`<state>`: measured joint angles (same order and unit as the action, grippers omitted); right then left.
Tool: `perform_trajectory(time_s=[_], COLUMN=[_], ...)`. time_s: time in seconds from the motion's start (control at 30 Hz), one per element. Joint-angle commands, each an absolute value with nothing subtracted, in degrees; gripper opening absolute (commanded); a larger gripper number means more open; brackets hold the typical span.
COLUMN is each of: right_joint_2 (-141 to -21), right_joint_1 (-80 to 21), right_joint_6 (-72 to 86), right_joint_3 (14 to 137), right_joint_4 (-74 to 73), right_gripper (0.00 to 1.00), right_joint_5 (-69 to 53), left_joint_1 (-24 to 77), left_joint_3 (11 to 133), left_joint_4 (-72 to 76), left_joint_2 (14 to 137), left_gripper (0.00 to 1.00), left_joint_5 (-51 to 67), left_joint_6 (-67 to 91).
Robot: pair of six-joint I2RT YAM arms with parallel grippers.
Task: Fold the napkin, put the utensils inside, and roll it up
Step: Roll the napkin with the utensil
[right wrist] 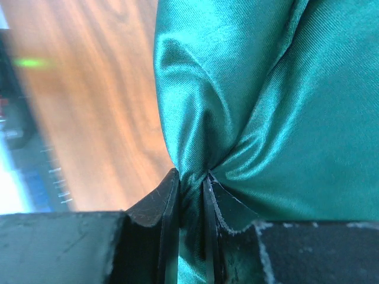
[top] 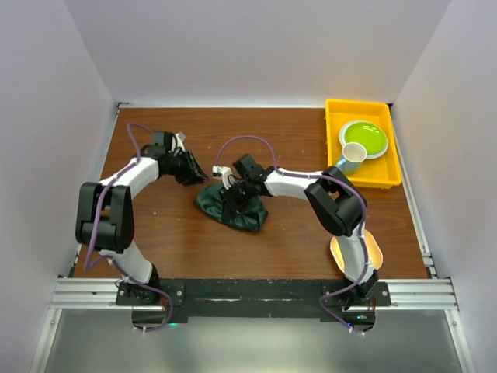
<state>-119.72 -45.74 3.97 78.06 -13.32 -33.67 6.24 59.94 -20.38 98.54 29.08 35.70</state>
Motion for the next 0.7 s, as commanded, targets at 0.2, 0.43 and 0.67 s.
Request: perform_trajectory(time_s=[0.2, 0.43, 0.67], right_joint_2=[-131.22, -131.75, -130.43], right_joint_1=[-40.35, -39.99, -40.08], right_joint_6=[22.05, 21.71, 22.85], right_joint_3=[81.03, 82.36, 80.33], right_joint_4=[-14.96, -14.68, -10.55], right_gripper=[0.06, 0.06, 0.06], right_joint_5=[-54.76, -52.56, -51.68], left_joint_1=[7.9, 13.62, 16.52], left_joint_3=[56.61, 49.14, 45.8], left_joint_4=[-35.12, -36.83, -31.39], left_joint_2=[85.44, 83.32, 87.54], left_gripper=[0.5, 0.7, 0.68], left_joint_5=[20.4, 21.62, 24.61], left_joint_6=[43.23, 57.55, 67.66])
